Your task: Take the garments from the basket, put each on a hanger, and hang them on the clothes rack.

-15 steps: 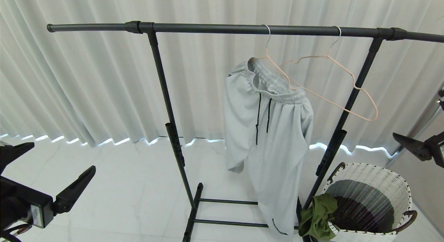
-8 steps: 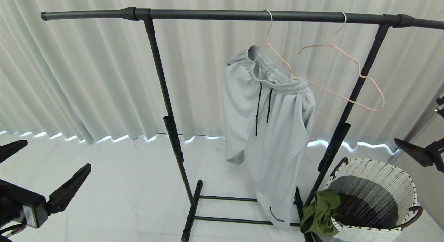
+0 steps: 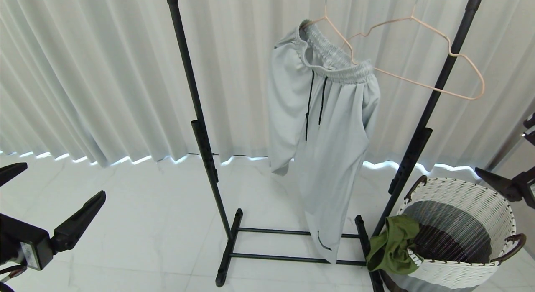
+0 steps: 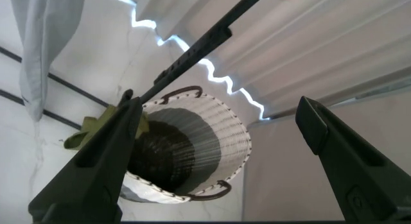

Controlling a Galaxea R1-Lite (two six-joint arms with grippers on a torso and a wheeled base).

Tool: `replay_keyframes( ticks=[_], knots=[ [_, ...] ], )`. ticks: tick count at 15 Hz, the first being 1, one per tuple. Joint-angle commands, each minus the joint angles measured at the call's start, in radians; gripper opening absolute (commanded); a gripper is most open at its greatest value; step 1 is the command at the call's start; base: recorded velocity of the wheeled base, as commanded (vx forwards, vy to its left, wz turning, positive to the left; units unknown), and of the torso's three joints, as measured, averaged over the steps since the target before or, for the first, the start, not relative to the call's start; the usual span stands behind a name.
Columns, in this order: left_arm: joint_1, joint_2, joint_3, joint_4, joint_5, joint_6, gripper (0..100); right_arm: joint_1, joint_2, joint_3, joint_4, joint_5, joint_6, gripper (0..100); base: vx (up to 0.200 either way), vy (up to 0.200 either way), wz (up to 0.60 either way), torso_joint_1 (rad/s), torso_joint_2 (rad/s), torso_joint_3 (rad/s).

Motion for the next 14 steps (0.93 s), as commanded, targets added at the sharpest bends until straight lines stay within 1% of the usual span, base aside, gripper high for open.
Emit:
replay_keyframes(
  ticks=[1, 5, 7, 12, 14],
  knots=[
    [0.0, 0.002, 0.0, 0.0, 0.0, 0.0, 100, 0.0, 0.007, 0.001, 0.001, 0.0, -0.001, 100, 0.0, 0.0, 0.0, -0.173, 0.45, 0.305],
    [0.0, 0.003, 0.003, 0.0, 0.0, 0.0, 100, 0.0, 0.013, 0.001, 0.001, 0.0, -0.011, 100, 0.0, 0.0, 0.0, -0.149, 0.46, 0.306],
    [0.0, 0.002, 0.005, 0.0, 0.0, 0.001, 100, 0.0, 0.014, 0.002, -0.001, 0.001, -0.03, 100, 0.0, 0.0, 0.0, -0.085, 0.3, 0.205],
    [0.0, 0.008, 0.011, 0.001, 0.003, 0.014, 100, 0.0, 0.014, 0.004, 0.001, 0.001, -0.045, 100, 0.0, 0.0, 0.0, -0.011, 0.04, 0.029],
    [0.0, 0.008, 0.011, 0.001, 0.002, 0.015, 100, 0.0, 0.014, 0.004, 0.001, 0.001, -0.045, 100, 0.0, -0.2, 0.0, 0.002, 0.0, 0.0]
  ],
)
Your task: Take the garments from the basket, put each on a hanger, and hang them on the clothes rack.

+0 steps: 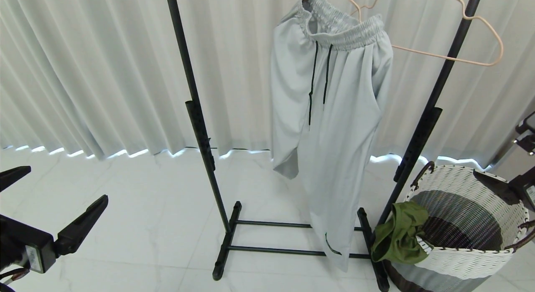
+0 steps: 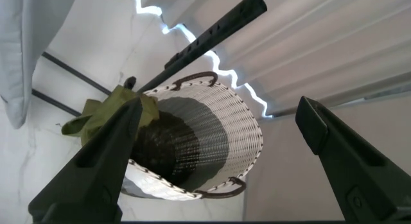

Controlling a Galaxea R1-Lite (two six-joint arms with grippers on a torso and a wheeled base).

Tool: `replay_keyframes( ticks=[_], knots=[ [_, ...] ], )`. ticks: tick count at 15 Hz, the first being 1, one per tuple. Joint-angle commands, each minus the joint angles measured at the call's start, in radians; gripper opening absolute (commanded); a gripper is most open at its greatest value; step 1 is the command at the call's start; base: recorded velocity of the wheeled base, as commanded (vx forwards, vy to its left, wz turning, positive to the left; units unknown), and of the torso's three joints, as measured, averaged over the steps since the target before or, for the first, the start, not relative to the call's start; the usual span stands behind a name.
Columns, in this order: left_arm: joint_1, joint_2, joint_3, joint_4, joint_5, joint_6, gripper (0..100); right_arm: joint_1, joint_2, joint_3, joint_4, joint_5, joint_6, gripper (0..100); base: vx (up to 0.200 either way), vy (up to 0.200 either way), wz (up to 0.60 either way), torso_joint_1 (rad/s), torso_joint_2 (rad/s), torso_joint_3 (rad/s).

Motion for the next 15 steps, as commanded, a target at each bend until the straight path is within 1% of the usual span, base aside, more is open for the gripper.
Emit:
replay_keyframes(
  ticks=[1, 6, 12, 15],
  knots=[
    [0.0, 0.003, 0.0, -0.001, 0.0, 0.0, 100, 0.001, 0.005, 0.001, 0.001, 0.0, -0.001, 100, 0.0, -0.2, 0.0, -0.002, 0.0, 0.007],
    [0.0, 0.006, 0.007, -0.001, -0.002, -0.002, 100, 0.001, 0.008, 0.017, -0.005, 0.0, -0.001, 100, 0.0, -0.2, 0.0, 0.001, 0.0, 0.003],
    [0.0, 0.005, 0.009, -0.001, 0.0, -0.002, 100, 0.001, 0.013, 0.02, -0.003, 0.0, -0.001, 100, 0.0, 0.0, 0.0, 0.0, 0.0, 0.0],
    [-0.001, 0.009, 0.009, -0.001, -0.003, -0.002, 100, 0.001, 0.022, 0.037, -0.005, 0.0, -0.001, 100, 0.2, 0.0, 0.0, 0.001, 0.0, 0.005]
  ],
)
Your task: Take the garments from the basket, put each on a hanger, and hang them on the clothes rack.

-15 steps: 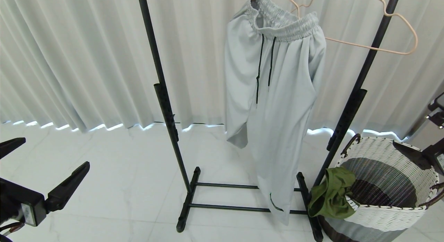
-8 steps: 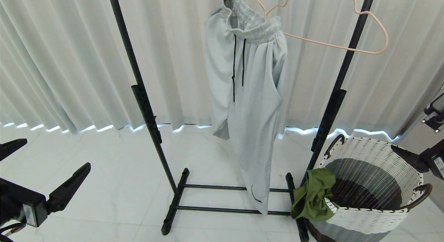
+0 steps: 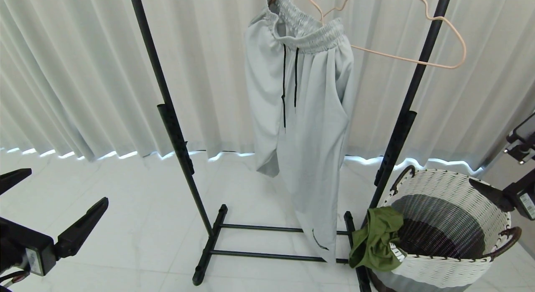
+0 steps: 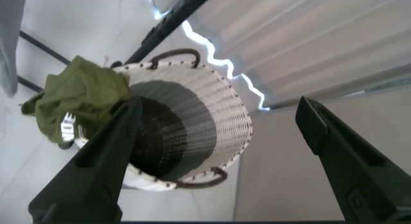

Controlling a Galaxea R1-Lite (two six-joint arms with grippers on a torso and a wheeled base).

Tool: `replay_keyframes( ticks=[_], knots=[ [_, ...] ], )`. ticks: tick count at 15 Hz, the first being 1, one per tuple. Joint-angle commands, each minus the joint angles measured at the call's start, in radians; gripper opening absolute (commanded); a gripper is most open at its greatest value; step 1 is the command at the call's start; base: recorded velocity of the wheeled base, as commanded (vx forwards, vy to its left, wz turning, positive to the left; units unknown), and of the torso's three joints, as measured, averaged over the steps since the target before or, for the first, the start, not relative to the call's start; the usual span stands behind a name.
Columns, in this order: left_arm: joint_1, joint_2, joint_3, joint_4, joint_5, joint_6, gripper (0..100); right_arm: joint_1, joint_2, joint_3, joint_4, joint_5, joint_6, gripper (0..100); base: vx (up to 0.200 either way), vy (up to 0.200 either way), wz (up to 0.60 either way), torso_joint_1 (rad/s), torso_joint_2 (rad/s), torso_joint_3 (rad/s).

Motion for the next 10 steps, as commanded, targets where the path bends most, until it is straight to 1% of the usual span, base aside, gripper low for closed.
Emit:
replay_keyframes(
  ticks=[1, 4, 7, 10],
  knots=[
    [-0.002, 0.005, 0.0, 0.0, 0.001, 0.0, 100, 0.0, 0.017, 0.008, 0.0, 0.0, 0.0, 100, 0.2, 0.0, 0.0, 0.007, 0.0, 0.002],
    [-0.003, 0.008, 0.0, 0.0, -0.001, 0.0, 100, 0.0, 0.063, 0.008, -0.008, 0.0, 0.009, 100, 0.2, 0.0, 0.0, 0.004, 0.01, 0.002],
    [-0.006, 0.01, 0.002, 0.0, -0.002, 0.0, 100, 0.002, 0.143, 0.062, -0.09, 0.017, 0.043, 100, 0.2, 0.0, 0.0, 0.004, 0.0, -0.001],
    [-0.051, 0.005, 0.011, 0.0, -0.002, -0.001, 100, 0.057, 0.25, 0.126, -0.184, 0.017, 0.126, 100, 0.0, 0.0, 0.0, 0.0, 0.0, 0.0]
  ],
)
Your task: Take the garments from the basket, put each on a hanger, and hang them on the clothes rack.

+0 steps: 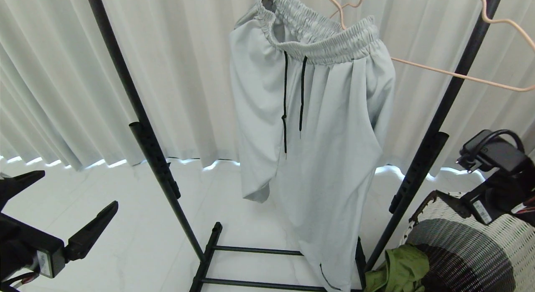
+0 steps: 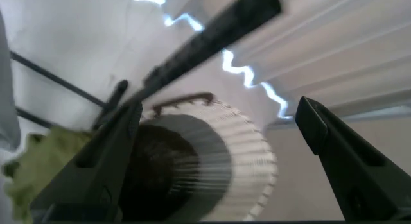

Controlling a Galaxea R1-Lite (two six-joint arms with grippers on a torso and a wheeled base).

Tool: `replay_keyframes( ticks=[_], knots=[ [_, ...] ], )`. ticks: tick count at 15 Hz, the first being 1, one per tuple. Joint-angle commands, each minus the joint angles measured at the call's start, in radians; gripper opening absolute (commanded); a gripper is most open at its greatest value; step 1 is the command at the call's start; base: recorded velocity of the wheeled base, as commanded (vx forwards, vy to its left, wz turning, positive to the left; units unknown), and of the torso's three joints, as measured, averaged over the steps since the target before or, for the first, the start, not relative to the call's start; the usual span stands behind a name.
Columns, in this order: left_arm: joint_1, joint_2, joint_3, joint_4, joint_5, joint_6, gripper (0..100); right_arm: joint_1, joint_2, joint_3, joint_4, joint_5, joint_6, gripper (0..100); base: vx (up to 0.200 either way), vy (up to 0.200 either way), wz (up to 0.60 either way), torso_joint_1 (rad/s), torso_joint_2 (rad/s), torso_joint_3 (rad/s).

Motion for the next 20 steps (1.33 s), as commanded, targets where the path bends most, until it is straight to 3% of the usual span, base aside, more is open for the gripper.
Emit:
replay_keyframes(
  ticks=[1, 4, 9, 12, 16, 20],
  knots=[
    [-0.021, 0.001, 0.005, -0.001, 0.0, 0.002, 100, 0.047, 0.11, 0.055, -0.019, 0.001, 0.05, 100, 0.0, 0.0, 0.0, 0.0, 0.0, 0.0],
    [-0.026, 0.001, 0.004, -0.001, 0.002, 0.011, 100, 0.079, 0.24, 0.112, -0.021, -0.009, 0.119, 100, 0.0, 0.0, 0.0, 0.0, 0.0, 0.0],
    [-0.024, -0.005, 0.0, -0.001, 0.006, 0.023, 100, 0.112, 0.449, 0.109, -0.022, -0.019, 0.231, 100, 0.0, 0.0, 0.0, 0.0, 0.0, 0.0],
    [-0.021, -0.008, 0.0, -0.001, 0.011, 0.039, 100, 0.147, 0.594, 0.098, -0.031, -0.11, 0.351, 100, 0.0, 0.0, 0.0, 0.0, 0.0, 0.0],
    [-0.023, -0.01, 0.005, -0.001, 0.029, 0.045, 100, 0.147, 0.671, 0.049, -0.051, -0.141, 0.46, 100, 0.0, 0.0, 0.0, 0.0, 0.0, 0.0],
    [-0.023, -0.01, 0.008, -0.001, 0.029, 0.046, 100, 0.145, 0.691, 0.003, -0.051, -0.137, 0.487, 100, 0.0, 0.0, 0.0, 0.0, 0.0, 0.0]
  ],
)
